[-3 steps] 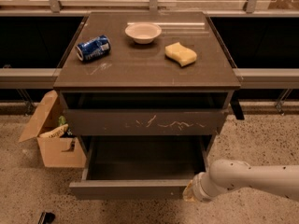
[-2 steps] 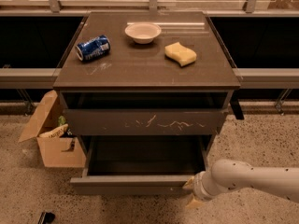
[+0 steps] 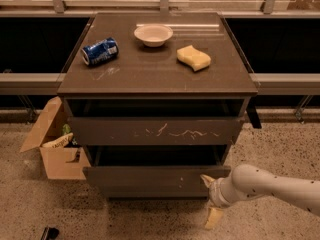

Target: Close middle drawer

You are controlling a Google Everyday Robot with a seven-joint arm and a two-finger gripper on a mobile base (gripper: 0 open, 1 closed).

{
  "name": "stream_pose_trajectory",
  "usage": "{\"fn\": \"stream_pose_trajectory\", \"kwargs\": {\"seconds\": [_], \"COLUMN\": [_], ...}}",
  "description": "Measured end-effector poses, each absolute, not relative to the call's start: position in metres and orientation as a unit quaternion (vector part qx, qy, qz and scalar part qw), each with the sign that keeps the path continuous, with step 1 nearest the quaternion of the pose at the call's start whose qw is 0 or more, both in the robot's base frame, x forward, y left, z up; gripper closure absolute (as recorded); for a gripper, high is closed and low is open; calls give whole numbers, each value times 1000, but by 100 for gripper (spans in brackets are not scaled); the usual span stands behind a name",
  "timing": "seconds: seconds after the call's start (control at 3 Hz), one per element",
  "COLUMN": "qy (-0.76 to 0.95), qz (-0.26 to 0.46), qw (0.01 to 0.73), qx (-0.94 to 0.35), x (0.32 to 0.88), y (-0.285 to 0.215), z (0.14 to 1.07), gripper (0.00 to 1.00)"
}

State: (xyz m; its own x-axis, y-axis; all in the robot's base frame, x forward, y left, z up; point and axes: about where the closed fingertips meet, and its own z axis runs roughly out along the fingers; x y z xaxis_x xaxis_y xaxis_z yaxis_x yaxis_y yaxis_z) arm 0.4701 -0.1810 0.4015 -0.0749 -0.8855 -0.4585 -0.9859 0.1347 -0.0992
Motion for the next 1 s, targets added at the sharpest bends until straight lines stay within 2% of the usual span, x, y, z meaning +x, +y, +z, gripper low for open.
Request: {"fn": "stream_pose_trajectory", "kwargs": {"seconds": [1.0], "qy": [729], "qz": [139], "qw": [236], "qx": [-627], "x": [526], "y": [-217], "z": [402], "gripper": [0]}}
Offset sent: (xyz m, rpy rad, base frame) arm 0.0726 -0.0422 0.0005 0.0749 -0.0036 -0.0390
